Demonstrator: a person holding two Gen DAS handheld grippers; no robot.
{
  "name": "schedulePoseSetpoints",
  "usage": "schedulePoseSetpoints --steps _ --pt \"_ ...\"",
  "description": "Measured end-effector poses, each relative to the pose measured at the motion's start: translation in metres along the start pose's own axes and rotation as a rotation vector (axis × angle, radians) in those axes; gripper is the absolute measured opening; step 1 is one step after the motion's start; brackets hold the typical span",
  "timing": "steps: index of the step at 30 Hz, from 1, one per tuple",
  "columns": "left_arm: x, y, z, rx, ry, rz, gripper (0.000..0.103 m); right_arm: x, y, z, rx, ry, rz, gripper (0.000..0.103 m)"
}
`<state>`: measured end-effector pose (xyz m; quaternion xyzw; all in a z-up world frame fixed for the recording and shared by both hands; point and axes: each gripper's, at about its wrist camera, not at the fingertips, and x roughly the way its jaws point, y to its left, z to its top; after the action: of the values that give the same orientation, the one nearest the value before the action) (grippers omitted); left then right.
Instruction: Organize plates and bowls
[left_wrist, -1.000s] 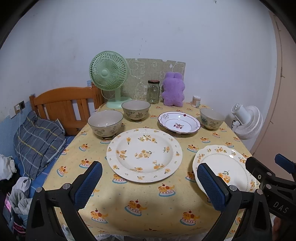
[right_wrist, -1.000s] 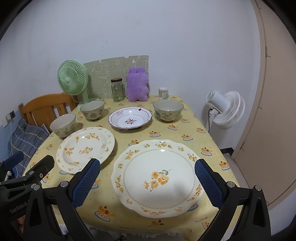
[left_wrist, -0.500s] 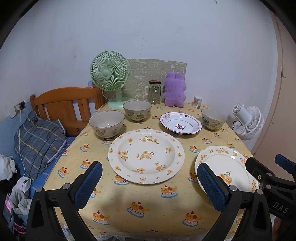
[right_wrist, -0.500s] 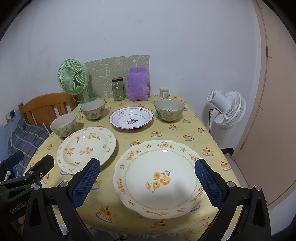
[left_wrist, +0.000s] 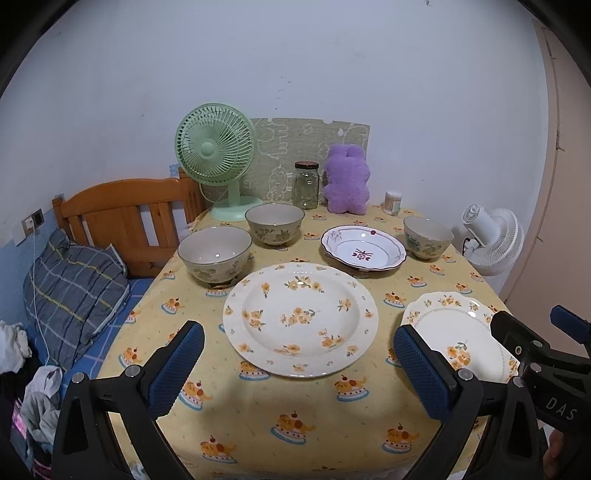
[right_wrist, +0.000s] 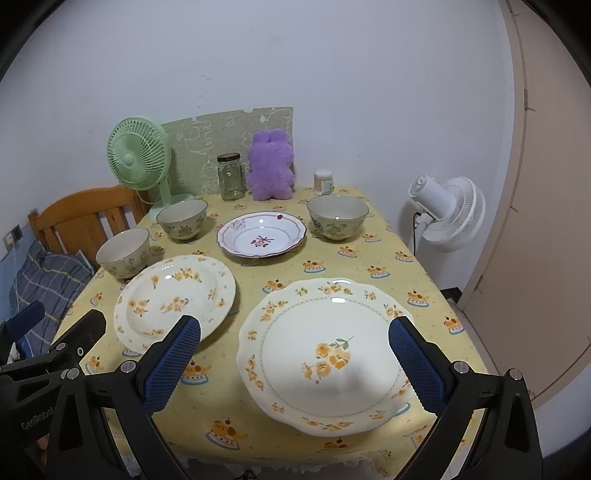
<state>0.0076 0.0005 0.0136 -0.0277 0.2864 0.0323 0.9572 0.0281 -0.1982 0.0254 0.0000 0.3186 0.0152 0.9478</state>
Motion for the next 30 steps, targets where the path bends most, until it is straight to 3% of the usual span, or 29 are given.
schedulePoseSetpoints --steps 14,26,30 --pt "0.009 0.015 0.017 0.04 0.025 -0.068 0.101 0.008 0.025 0.013 0.049 0.017 -0.069 0.102" --pt "0.024 -0.012 0.025 0.069 0.044 -0.09 0.101 0.016 0.001 0.025 0.095 0.032 -0.12 0.102" --pt "0.034 -0.036 0.022 0.072 0.053 -0.085 0.099 0.03 -0.016 0.026 0.092 0.059 -0.096 0.096"
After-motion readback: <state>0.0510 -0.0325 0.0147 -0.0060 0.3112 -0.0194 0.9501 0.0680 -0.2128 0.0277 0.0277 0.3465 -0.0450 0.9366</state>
